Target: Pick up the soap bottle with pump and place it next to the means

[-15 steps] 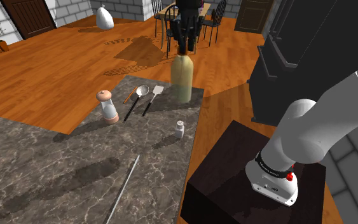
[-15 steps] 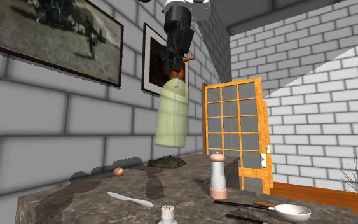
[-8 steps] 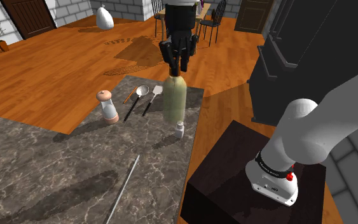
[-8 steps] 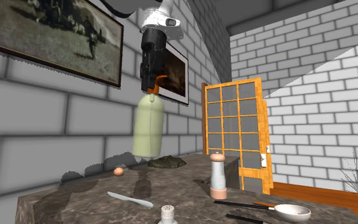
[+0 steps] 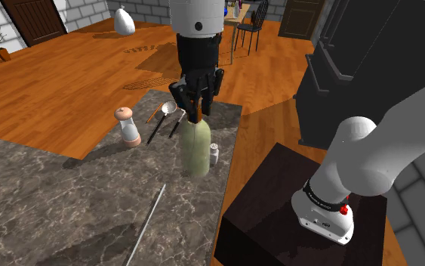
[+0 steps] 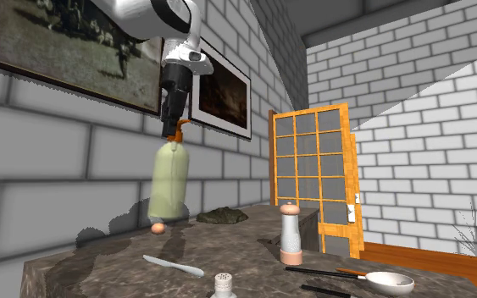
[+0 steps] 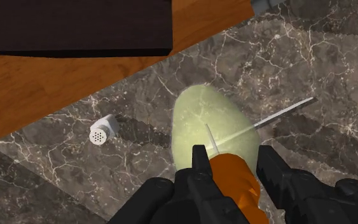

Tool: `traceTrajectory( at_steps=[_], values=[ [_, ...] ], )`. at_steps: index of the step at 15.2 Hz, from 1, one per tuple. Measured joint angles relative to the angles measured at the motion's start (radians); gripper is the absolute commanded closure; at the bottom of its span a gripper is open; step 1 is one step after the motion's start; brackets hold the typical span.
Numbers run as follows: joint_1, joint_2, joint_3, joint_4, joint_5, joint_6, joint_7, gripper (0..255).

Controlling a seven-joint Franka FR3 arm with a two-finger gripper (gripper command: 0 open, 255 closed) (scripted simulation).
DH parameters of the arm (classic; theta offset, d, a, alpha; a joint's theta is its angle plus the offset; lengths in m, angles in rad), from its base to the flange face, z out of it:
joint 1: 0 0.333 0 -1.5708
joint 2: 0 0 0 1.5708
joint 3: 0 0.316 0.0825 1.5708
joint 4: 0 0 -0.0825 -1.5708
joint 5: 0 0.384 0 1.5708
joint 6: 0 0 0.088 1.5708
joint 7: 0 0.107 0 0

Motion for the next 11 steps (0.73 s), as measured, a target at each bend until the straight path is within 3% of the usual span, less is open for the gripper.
traceTrajectory(
  at_steps=[11],
  values=[
    [0.084,0.120,0.200,0.015,0.022,0.144,0.262,255]
  ],
)
